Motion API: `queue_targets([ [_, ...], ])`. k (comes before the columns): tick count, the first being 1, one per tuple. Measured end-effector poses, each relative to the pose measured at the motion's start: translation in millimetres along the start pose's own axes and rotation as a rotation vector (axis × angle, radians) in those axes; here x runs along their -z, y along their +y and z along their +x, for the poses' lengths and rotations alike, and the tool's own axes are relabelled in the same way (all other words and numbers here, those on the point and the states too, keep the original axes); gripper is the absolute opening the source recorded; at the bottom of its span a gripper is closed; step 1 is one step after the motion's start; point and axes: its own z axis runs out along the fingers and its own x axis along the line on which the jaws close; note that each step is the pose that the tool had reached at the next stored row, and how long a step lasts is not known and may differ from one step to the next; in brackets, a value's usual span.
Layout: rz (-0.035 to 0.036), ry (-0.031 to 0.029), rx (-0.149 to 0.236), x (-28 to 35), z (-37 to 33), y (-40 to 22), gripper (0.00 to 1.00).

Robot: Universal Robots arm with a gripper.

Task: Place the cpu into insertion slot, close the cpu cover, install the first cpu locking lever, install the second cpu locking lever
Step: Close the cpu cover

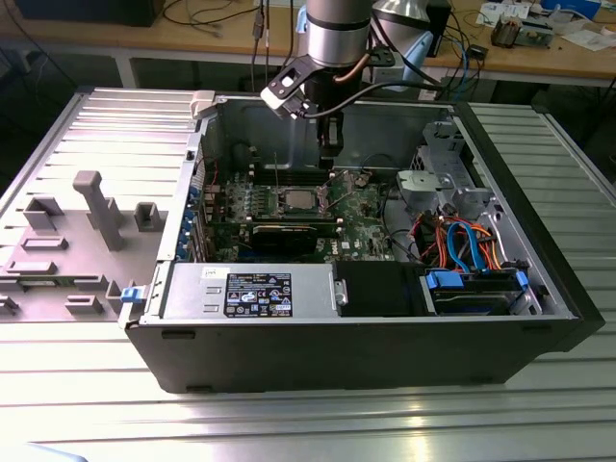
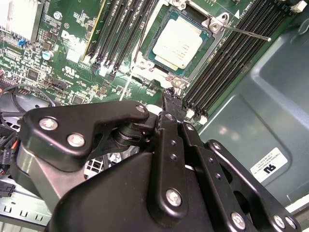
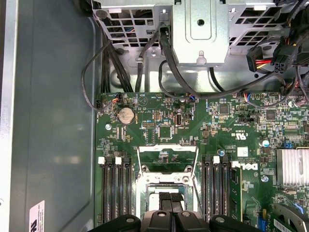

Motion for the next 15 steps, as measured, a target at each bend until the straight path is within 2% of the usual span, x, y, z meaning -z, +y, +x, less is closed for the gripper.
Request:
queue_targets([
  [10,-0.0001,0.0,0.0,-0.1,0.0,2.2,0.11],
  [15,0.0,0.0001,0.0,-0.3,0.0,7.6,0.11],
])
